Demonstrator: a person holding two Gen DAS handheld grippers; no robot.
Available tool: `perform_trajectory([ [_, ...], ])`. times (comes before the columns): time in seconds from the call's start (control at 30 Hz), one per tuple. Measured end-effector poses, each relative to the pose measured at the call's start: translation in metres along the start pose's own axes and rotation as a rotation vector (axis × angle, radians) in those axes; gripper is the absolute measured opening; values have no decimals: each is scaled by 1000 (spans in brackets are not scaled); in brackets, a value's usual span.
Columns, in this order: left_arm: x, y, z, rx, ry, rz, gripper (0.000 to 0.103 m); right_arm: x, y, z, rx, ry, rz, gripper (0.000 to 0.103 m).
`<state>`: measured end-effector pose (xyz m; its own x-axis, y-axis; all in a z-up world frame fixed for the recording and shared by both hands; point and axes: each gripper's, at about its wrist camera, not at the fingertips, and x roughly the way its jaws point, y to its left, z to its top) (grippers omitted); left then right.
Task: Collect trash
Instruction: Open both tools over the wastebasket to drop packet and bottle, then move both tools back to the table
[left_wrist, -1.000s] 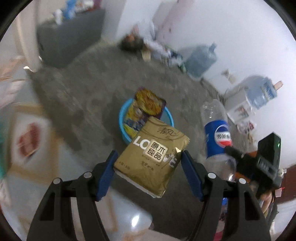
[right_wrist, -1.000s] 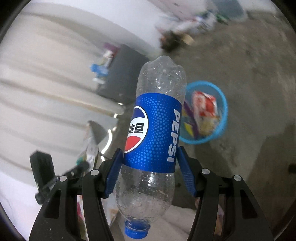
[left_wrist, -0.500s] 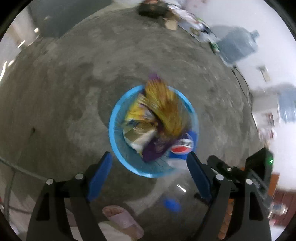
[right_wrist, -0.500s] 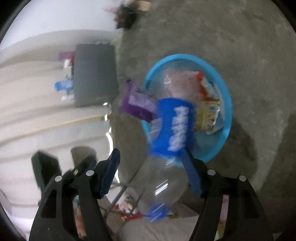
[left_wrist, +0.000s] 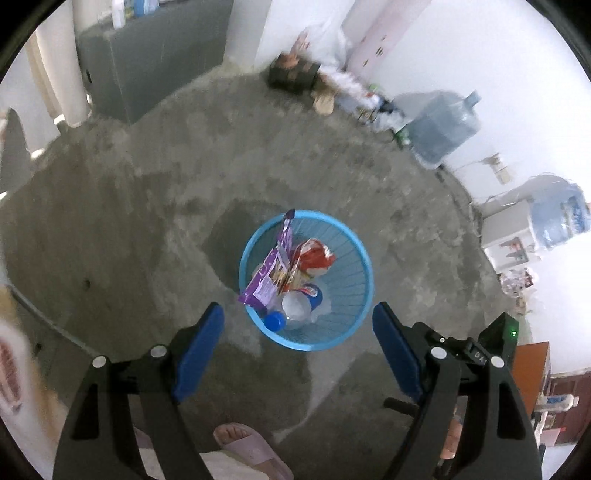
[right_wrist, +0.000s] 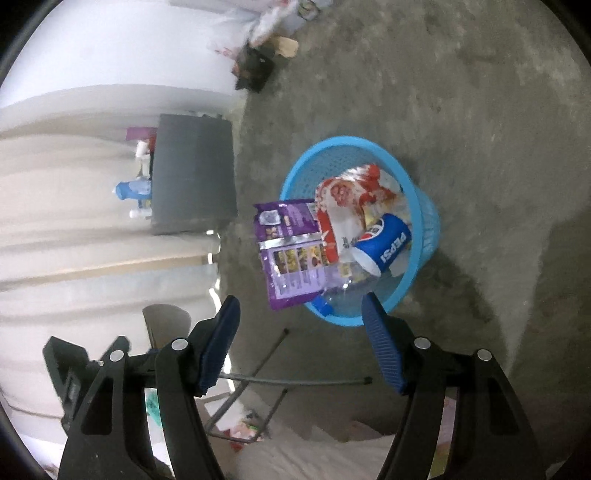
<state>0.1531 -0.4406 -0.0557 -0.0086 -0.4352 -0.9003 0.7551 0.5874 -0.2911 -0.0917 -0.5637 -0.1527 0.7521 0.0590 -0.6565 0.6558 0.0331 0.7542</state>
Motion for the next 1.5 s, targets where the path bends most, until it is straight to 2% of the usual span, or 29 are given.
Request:
perform_trajectory([
  [0.13,-57,3,-28,50,-96,-1,80,-12,27,-21,-95,-23,-1,65],
  [0.2,-82,9,-45,66,-152,11,80,-17,46,-38,-182,-42,-10,65],
  [0.3,-119,26,-78,58,-246,54,80,-15,70,-63,-326,-58,-68,67],
  [0.4,-148,52,-114,5,-321,111,80,-9,92,-88,-455,-34,-100,67],
  [0.63,-209,117,-194,-151,-467,226,80,-10,155,-136,-743,-12,-58,67],
  [0.9,-256,181,-258,-312,-597,341,80,8,211,-192,-931,52,20,67],
  [1.2,-278,250,-284,-440,-675,412,80,57,267,-247,-1050,144,67,67],
  [1.37,-275,282,-277,-492,-669,378,80,93,299,-276,-1116,184,68,67],
  [1.5,-265,305,-260,-496,-646,376,75,128,317,-288,-1133,208,44,67],
])
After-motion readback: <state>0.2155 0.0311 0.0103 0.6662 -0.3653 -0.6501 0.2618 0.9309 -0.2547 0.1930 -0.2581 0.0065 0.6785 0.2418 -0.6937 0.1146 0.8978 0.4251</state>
